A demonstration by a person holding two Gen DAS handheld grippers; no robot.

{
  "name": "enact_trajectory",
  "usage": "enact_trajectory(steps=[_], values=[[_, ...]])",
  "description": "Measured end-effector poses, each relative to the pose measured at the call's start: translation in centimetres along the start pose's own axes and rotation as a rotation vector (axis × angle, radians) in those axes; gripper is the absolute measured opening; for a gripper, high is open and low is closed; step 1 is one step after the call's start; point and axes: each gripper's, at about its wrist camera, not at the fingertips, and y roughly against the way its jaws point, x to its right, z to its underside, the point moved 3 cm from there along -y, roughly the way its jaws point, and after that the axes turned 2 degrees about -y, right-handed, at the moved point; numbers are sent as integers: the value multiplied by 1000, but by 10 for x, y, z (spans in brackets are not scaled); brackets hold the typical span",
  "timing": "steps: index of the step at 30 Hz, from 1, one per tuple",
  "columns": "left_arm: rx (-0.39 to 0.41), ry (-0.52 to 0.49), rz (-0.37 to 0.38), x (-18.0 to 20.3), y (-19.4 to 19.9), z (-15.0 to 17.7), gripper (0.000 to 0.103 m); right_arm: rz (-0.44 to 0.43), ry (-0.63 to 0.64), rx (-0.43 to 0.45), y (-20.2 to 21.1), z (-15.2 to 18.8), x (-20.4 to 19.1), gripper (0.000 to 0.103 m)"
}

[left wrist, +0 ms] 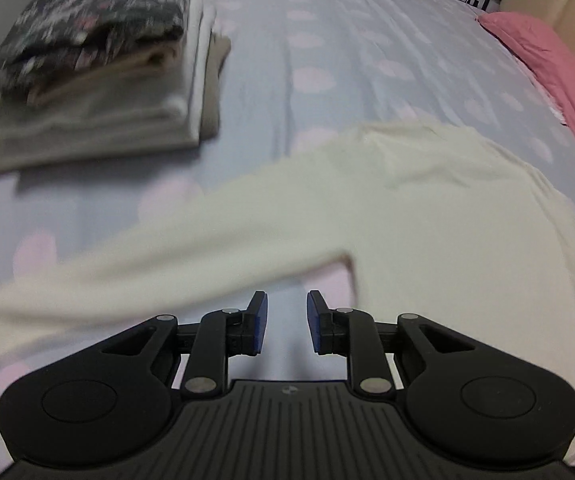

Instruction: Fold clothes

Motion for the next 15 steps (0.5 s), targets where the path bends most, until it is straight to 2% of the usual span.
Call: enact_trajectory(steps=[4,8,12,15], values=[[15,-65,-61,-14,-30,-28,20,15,84,26,-41,-26,3,38],[22,-28,-100,-41,-62,-49,23,17,143,42,-76,-58,11,38],[-7,21,-86,-60,-92,-57,23,5,150,48,-105,-82,25,39],[-40,-1,-77,-58,-109,-54,23,-15,135,49,-120,-91,35,39]])
